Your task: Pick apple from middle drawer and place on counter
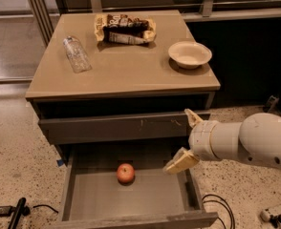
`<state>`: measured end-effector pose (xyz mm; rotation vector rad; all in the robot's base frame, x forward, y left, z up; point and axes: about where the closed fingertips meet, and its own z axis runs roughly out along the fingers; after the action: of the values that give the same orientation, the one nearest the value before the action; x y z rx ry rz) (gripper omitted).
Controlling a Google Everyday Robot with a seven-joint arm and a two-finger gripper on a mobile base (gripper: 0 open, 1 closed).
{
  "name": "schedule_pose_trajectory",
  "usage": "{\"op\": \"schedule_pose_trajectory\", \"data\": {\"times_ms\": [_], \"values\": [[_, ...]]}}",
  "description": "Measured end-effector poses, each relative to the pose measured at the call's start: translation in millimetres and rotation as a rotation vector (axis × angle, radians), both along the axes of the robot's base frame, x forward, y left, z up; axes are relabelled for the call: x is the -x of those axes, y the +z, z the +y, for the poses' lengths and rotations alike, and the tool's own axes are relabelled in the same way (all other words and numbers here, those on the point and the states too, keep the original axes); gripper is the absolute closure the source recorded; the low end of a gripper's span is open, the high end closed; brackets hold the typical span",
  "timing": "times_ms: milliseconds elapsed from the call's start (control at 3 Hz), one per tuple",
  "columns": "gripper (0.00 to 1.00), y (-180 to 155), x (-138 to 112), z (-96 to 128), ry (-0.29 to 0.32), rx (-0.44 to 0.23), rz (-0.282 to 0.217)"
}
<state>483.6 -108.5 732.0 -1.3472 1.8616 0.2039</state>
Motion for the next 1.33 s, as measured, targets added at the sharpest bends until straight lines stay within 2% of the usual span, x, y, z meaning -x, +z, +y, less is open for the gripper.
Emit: {"op": "schedule_pose_trajectory", "data": {"times_ms": [667, 1000, 1333], "values": [[0.00, -16, 2, 13, 0.018, -0.006, 0.024], [0.00, -63, 2, 23, 0.036, -0.002, 0.091], [0.00, -128, 1, 30, 0.046, 0.016, 0.185]]}}
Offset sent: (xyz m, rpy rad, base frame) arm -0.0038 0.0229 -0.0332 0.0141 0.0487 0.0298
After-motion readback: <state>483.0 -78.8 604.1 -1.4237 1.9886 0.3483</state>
